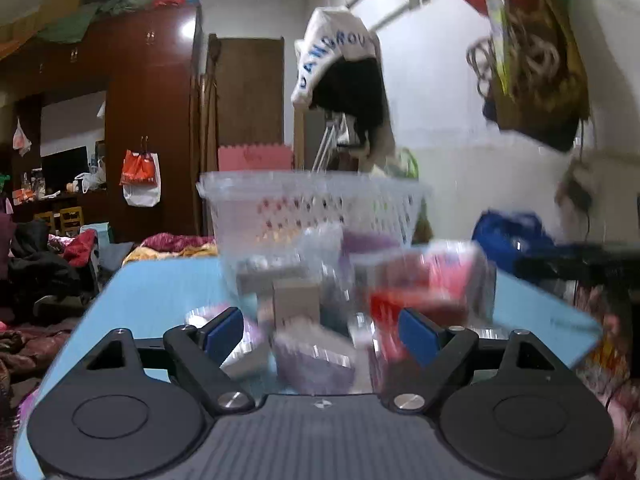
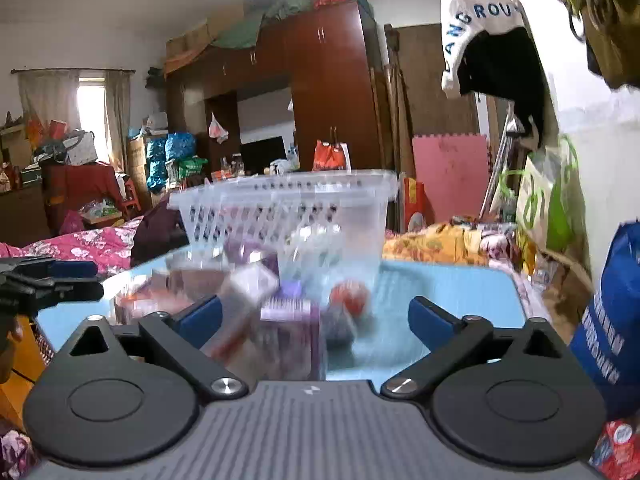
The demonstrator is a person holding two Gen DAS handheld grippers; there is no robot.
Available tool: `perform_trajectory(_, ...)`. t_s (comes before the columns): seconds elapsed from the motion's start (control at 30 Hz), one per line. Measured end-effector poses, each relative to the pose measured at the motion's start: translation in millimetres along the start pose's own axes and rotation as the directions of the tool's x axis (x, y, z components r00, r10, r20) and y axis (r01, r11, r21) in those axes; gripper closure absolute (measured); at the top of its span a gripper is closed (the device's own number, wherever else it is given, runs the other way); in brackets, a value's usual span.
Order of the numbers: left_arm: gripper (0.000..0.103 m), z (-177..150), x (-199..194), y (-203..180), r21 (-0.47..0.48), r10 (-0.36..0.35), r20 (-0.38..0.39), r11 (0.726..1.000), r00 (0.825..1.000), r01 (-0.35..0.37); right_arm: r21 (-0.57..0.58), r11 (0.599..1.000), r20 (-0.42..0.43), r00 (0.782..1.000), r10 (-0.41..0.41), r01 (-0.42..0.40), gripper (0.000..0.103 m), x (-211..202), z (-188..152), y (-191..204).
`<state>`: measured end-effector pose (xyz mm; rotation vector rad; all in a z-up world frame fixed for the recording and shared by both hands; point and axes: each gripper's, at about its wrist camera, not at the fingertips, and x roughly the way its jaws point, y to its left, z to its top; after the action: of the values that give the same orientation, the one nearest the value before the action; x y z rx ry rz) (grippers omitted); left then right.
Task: Organize objects
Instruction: 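Drop purple box into basket with right tool while left drops purple box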
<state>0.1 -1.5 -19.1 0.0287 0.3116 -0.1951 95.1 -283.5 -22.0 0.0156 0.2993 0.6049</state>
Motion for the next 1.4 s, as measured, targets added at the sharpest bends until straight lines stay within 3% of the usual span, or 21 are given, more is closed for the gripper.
perform_trajectory(0.13,0.015,-13.2,7.1,-9.2,0.075,0.015,-0.039,0.997,0.999,-0.013,0.008,0.998,-0.052,0.997,0.056,-0.055,0.022,21.5,9.3,-1.1)
perform_trajectory(0.23,0.015,-19.1,21.6,-9.0,0.093,0.013,-0.078,0.996,0.997,-0.006,-0.006,0.999,-0.080,0.996,0.049,-0.050,0.027,31.2,9.4,5.8)
perform_trajectory(0.3,0.015,-22.2,20.6,-4.5,0.051,0.002,-0.072,0.999,0.997,0.002,-0.009,0.999,-0.094,0.994,0.048,-0.049,0.042,35.3,6.5,8.8)
perform_trajectory(0.4,0.015,-25.6,15.9,2.4,0.034,0.026,-0.053,0.999,0.998,-0.024,-0.034,0.999,-0.100,0.995,0.017,-0.020,0.054,32.6,-2.9,15.4)
perform_trajectory(0.53,0.015,-31.4,11.0,6.4,0.064,0.098,-0.049,0.994,0.994,-0.094,-0.059,0.998,-0.102,0.995,0.006,-0.012,0.055,25.8,-8.9,17.9)
perform_trajectory(0.63,0.016,-28.2,12.6,7.8,0.029,0.078,-0.044,0.997,0.996,-0.077,-0.048,0.999,-0.094,0.995,0.014,-0.018,0.055,20.2,-11.4,16.0)
perform_trajectory(0.83,0.015,-24.4,33.3,-14.7,0.133,0.108,-0.052,0.986,0.993,-0.101,-0.026,0.999,-0.084,0.996,0.031,-0.033,0.055,22.8,-9.8,12.0)
perform_trajectory(0.97,0.016,-25.1,40.5,-8.7,0.102,0.077,-0.075,0.992,0.994,-0.070,-0.023,0.999,-0.082,0.996,0.031,-0.033,0.055,21.3,-10.2,11.0)
perform_trajectory(1.03,0.029,-26.7,41.6,-5.0,0.085,0.060,-0.079,0.995,0.995,-0.053,-0.022,0.999,-0.080,0.996,0.028,-0.030,0.055,20.2,-10.2,11.3)
perform_trajectory(1.4,0.030,-17.3,18.6,5.6,0.034,0.043,0.014,0.998,0.999,-0.044,-0.028,0.999,-0.038,0.999,-0.022,0.021,0.055,5.6,-3.7,8.1)
